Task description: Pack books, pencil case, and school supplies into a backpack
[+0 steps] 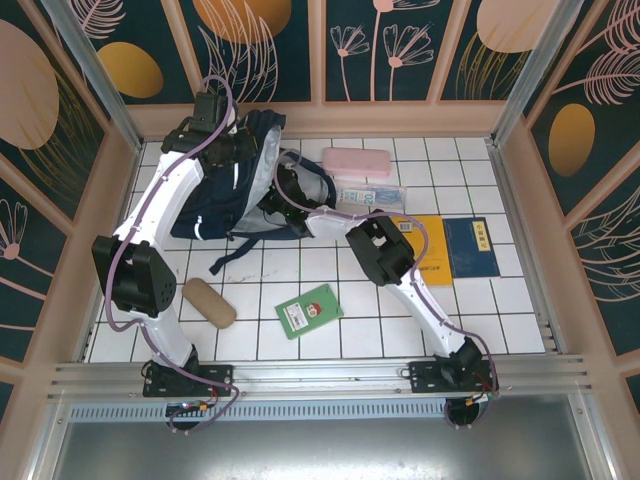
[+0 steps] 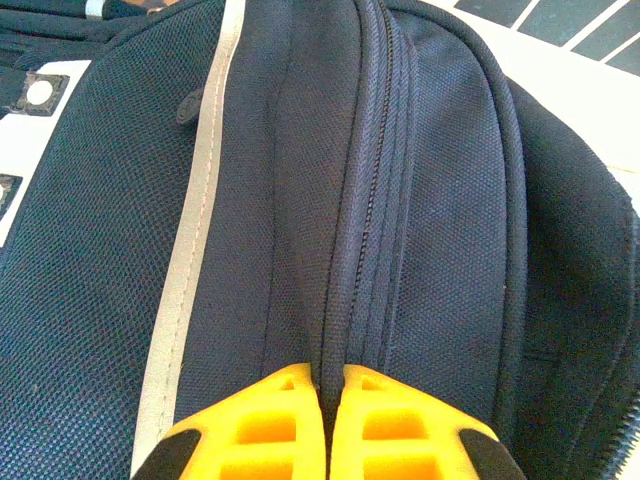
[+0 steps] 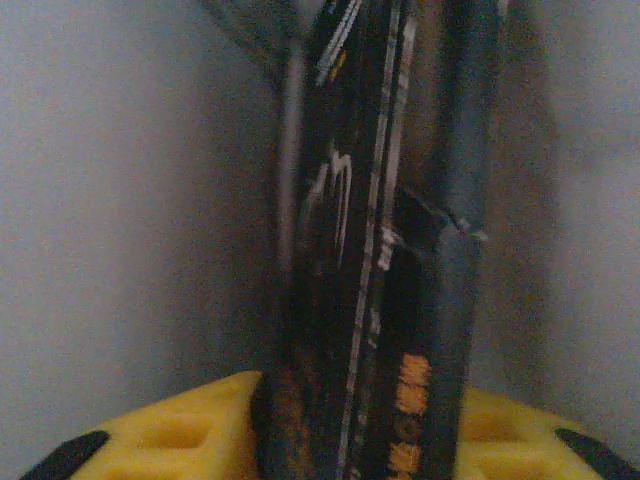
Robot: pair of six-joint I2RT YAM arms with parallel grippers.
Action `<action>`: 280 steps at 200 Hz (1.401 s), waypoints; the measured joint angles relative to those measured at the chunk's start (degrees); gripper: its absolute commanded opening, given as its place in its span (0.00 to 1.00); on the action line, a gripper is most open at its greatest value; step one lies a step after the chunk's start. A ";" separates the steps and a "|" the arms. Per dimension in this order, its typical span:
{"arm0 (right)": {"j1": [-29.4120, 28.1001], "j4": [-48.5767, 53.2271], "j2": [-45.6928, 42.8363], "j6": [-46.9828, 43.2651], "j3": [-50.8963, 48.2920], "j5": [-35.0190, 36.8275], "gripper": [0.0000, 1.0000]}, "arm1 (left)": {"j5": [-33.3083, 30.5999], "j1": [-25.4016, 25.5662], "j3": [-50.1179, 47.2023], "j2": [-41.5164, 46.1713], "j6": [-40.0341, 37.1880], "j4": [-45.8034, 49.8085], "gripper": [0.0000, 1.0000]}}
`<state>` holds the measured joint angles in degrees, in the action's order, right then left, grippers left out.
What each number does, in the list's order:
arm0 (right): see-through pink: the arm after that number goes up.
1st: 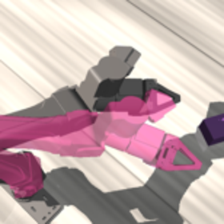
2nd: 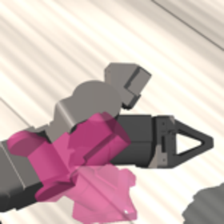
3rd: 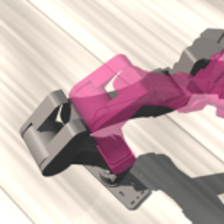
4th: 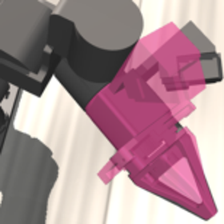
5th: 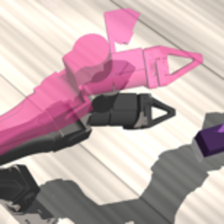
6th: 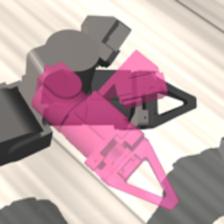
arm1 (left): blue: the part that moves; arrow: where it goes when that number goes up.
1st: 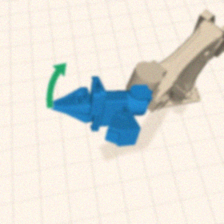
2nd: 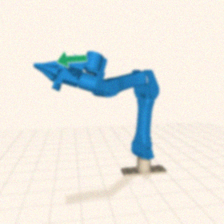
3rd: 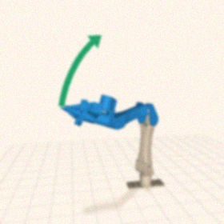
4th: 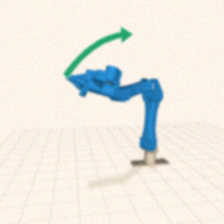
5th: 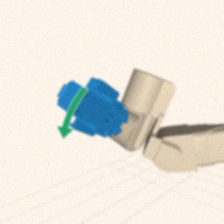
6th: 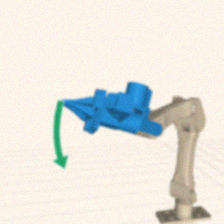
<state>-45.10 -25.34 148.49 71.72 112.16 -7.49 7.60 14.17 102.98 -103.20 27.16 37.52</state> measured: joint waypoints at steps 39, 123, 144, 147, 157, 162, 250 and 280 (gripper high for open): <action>0.44 8.07 -1.68 -5.81 1.05 -1.25 0.49 | 0.11 0.00 0.02 0.00 -0.04 0.02 0.00; 2.82 15.32 -5.84 -12.13 -3.21 -4.35 0.20 | 0.13 -0.04 0.13 0.00 -0.07 0.02 0.00; 3.04 15.26 -5.84 -11.52 -3.28 -5.18 0.00 | 0.13 -0.04 0.13 0.00 -0.07 0.02 0.00; 3.08 15.21 -5.84 -11.96 -3.23 -5.51 0.00 | 0.13 -0.04 0.13 0.00 -0.07 0.02 0.00; 3.13 15.10 -5.81 -11.32 -3.21 -6.03 0.00 | 0.15 -0.04 0.13 0.00 -0.07 0.02 0.00; 3.13 15.13 -5.73 -11.17 -3.13 -6.34 0.00 | 0.17 -0.04 0.13 0.00 -0.07 0.02 0.00; 1.77 15.61 7.28 -7.72 16.68 -12.74 0.11 | 1.40 -0.57 0.13 0.00 0.11 -0.02 0.00; 1.95 15.17 4.50 -8.85 10.80 -13.18 0.20 | 1.18 -0.57 -0.15 0.00 -0.15 -0.15 0.00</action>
<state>-43.16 -10.17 152.99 62.87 122.96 -20.67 8.78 13.61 102.83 -103.20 27.00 37.36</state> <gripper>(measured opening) 0.162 0.050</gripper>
